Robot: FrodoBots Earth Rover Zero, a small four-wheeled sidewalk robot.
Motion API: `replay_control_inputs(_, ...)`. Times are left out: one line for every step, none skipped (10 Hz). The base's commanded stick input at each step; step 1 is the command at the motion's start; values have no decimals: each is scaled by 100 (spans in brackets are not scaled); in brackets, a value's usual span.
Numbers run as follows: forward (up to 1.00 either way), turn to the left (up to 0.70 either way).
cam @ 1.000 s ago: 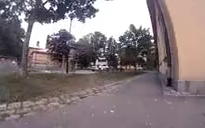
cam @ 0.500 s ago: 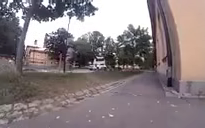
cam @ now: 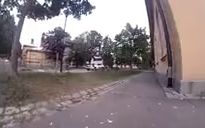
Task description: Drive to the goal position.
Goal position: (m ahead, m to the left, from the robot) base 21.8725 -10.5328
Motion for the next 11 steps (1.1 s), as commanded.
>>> replay_control_inputs(45,-27)
replay_control_inputs(45,-27)
replay_control_inputs(45,-27)
replay_control_inputs(45,-27)
replay_control_inputs(45,-27)
replay_control_inputs(45,-27)
replay_control_inputs(45,-27)
replay_control_inputs(45,-27)
replay_control_inputs(45,-27)
replay_control_inputs(45,-27)
replay_control_inputs(45,-27)
